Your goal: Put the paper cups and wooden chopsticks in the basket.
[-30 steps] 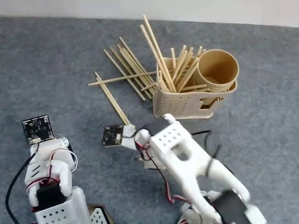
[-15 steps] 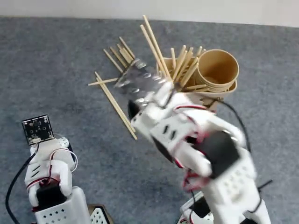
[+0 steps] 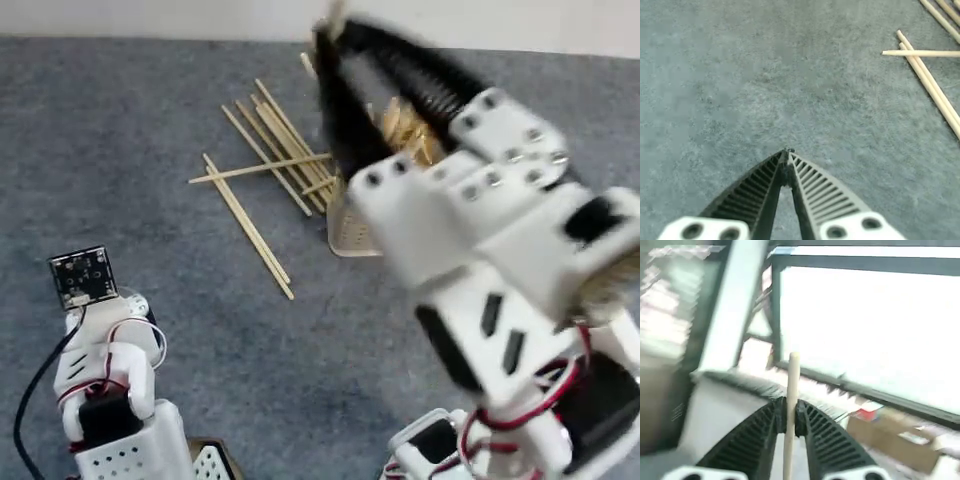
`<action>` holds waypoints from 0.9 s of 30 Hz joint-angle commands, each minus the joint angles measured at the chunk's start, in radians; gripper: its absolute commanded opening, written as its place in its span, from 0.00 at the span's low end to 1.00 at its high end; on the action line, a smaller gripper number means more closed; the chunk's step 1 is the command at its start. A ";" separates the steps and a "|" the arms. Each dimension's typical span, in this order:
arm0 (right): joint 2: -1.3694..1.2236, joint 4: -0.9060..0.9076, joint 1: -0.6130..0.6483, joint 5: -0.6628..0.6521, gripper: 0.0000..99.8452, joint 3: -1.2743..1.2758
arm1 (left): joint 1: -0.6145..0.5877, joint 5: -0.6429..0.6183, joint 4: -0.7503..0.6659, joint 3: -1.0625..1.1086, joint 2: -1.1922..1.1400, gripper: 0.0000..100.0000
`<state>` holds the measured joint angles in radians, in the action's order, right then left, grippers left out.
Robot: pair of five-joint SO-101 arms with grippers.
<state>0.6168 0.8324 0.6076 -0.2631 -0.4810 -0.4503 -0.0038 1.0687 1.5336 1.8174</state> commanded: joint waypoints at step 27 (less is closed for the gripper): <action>-0.051 -0.137 -0.243 0.106 0.26 0.530 | -0.008 0.021 -0.021 -0.004 0.002 0.00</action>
<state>0.5125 0.6467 0.3682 -0.1649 0.1204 -0.4503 0.0069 1.0656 1.5382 1.8113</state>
